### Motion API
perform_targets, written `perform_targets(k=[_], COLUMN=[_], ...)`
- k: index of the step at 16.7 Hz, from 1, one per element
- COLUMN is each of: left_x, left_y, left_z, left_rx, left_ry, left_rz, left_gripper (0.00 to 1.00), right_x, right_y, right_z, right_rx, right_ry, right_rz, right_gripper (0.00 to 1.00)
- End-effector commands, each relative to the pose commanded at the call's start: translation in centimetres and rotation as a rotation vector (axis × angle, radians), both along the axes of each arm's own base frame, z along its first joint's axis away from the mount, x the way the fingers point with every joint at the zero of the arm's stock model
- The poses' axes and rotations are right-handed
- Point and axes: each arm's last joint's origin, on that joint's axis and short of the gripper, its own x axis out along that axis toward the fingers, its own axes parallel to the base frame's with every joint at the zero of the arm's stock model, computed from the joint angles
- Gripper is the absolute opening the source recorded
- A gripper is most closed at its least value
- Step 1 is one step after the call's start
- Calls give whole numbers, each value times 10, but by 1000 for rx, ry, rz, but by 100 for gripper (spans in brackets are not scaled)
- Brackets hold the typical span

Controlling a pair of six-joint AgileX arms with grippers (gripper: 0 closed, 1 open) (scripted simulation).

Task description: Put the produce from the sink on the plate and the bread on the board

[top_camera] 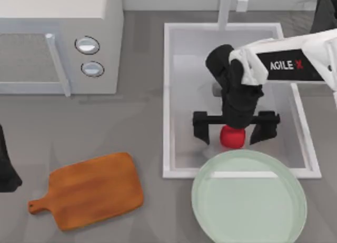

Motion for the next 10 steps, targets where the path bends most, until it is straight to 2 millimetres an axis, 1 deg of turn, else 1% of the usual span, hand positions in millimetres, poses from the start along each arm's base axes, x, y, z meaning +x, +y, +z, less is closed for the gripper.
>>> perform_targets(k=[3, 10], left_x=[0, 0], left_y=[0, 0], left_z=[0, 0], left_rx=[0, 0], left_ry=[0, 0], left_rz=[0, 0], left_gripper=[100, 100], right_x=[0, 0], right_y=[0, 0], right_z=[0, 0], right_rx=[0, 0], right_ry=[0, 0], right_rz=[0, 0], right_gripper=[100, 47])
